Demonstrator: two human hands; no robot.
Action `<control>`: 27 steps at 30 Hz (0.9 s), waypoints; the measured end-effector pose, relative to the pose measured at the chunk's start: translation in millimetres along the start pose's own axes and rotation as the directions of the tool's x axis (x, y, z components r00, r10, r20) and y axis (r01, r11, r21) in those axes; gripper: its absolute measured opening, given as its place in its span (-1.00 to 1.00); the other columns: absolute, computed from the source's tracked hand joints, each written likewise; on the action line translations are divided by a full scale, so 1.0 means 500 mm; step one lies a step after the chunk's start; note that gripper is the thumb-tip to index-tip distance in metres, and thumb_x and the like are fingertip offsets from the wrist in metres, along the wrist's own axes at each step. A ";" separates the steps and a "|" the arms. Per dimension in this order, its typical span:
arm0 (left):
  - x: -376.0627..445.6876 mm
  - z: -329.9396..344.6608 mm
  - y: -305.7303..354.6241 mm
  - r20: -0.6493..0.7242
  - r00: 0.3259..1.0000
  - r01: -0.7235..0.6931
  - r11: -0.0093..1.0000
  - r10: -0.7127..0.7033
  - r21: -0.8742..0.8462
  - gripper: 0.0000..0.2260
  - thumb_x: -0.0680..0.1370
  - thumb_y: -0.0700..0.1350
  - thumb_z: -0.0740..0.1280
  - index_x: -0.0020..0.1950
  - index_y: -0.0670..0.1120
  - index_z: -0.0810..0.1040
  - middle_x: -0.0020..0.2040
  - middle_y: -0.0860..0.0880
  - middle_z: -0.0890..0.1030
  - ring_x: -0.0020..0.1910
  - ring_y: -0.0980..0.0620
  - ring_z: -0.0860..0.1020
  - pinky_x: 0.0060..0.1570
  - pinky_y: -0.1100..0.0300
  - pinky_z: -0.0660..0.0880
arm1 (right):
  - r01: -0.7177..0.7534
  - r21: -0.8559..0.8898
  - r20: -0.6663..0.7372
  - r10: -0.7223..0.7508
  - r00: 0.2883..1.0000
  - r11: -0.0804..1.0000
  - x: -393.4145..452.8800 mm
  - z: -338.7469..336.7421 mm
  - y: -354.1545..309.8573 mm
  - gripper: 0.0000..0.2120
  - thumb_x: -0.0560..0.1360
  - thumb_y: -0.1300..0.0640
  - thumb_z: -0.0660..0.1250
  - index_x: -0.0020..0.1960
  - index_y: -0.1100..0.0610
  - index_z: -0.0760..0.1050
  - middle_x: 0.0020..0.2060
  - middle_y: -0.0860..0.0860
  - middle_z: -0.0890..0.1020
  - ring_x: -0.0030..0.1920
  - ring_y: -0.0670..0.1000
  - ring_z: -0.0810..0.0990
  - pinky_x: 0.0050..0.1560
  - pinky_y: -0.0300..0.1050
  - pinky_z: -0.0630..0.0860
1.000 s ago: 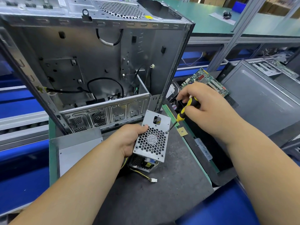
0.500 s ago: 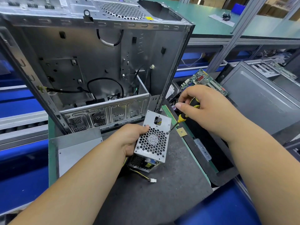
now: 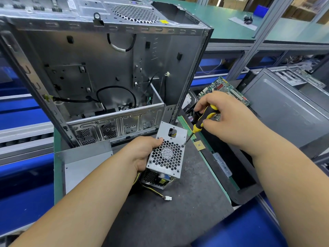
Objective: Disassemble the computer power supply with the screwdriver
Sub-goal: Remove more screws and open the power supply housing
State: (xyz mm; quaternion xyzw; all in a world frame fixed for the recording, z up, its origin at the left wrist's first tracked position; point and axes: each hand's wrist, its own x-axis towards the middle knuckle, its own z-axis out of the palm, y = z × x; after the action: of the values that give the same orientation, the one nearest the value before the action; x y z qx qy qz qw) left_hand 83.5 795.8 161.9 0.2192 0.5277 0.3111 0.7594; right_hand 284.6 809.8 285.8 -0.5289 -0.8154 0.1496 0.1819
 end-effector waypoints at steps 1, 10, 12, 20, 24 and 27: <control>0.000 0.000 0.000 0.004 1.000 0.002 1.000 -0.002 0.000 -0.85 0.66 -0.18 0.20 0.02 -0.22 0.51 -0.32 -0.13 0.69 -0.38 -0.10 0.67 0.02 -0.28 0.48 | 0.013 -0.018 -0.006 -0.013 1.000 1.000 0.000 0.002 0.000 -0.78 0.42 0.21 0.39 0.01 -0.05 0.53 -0.04 -0.10 0.55 -0.06 -0.12 0.50 -0.01 -0.23 0.43; 0.003 -0.004 -0.001 0.006 1.000 -0.015 1.000 0.015 0.011 -0.84 0.67 -0.18 0.18 -0.01 -0.21 0.50 -0.33 -0.12 0.69 -0.39 -0.07 0.67 -0.02 -0.22 0.51 | -0.022 -0.408 -0.098 -0.020 0.995 0.913 0.016 0.002 -0.002 -0.58 0.50 -0.33 0.10 -0.06 -0.05 0.56 -0.16 -0.08 0.54 -0.12 0.01 0.50 -0.21 -0.10 0.39; 0.003 -0.004 -0.001 0.004 1.000 -0.021 1.000 0.021 0.008 -0.85 0.67 -0.19 0.18 0.00 -0.22 0.50 -0.33 -0.12 0.69 -0.39 -0.07 0.67 -0.10 -0.16 0.55 | -0.048 -0.477 -0.116 -0.008 0.993 0.877 0.017 0.002 0.000 -0.58 0.51 -0.33 0.09 -0.04 -0.06 0.55 -0.19 -0.09 0.60 -0.16 0.02 0.51 -0.28 -0.12 0.37; 0.003 -0.007 -0.001 0.008 1.000 -0.027 0.999 0.027 -0.038 -0.89 0.66 -0.22 0.20 0.05 -0.23 0.49 -0.32 -0.14 0.68 -0.38 -0.07 0.67 -0.28 -0.05 0.55 | 0.033 -0.172 -0.029 -0.039 0.999 0.984 0.022 -0.002 -0.004 -0.85 0.52 0.01 0.40 0.06 -0.05 0.48 -0.24 -0.17 0.55 -0.23 -0.23 0.46 -0.23 -0.17 0.37; 0.000 -0.007 0.001 0.014 1.000 -0.020 0.999 0.020 -0.042 -0.88 0.66 -0.22 0.20 0.01 -0.23 0.49 -0.33 -0.13 0.68 -0.39 -0.06 0.67 -0.29 -0.04 0.55 | 0.038 -0.062 -0.012 -0.039 0.999 0.997 0.021 0.001 -0.010 -0.83 0.50 0.11 0.43 0.03 -0.03 0.48 -0.17 -0.14 0.54 -0.18 -0.17 0.48 -0.20 -0.27 0.38; 0.001 -0.008 0.001 0.017 1.000 -0.023 0.998 0.024 -0.056 -0.89 0.66 -0.22 0.20 0.01 -0.22 0.49 -0.33 -0.13 0.68 -0.39 -0.06 0.67 -0.34 -0.03 0.56 | 0.063 -0.069 0.043 -0.060 0.997 0.996 0.019 -0.008 -0.012 -0.77 0.50 0.20 0.40 0.07 -0.06 0.49 -0.10 -0.19 0.50 -0.06 -0.24 0.46 -0.14 -0.43 0.35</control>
State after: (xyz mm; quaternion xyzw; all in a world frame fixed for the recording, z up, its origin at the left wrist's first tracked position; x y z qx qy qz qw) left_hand 79.9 796.3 160.5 0.2066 0.5094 0.3326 0.7663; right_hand 277.8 816.2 293.1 -0.5065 -0.8395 0.1261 0.1509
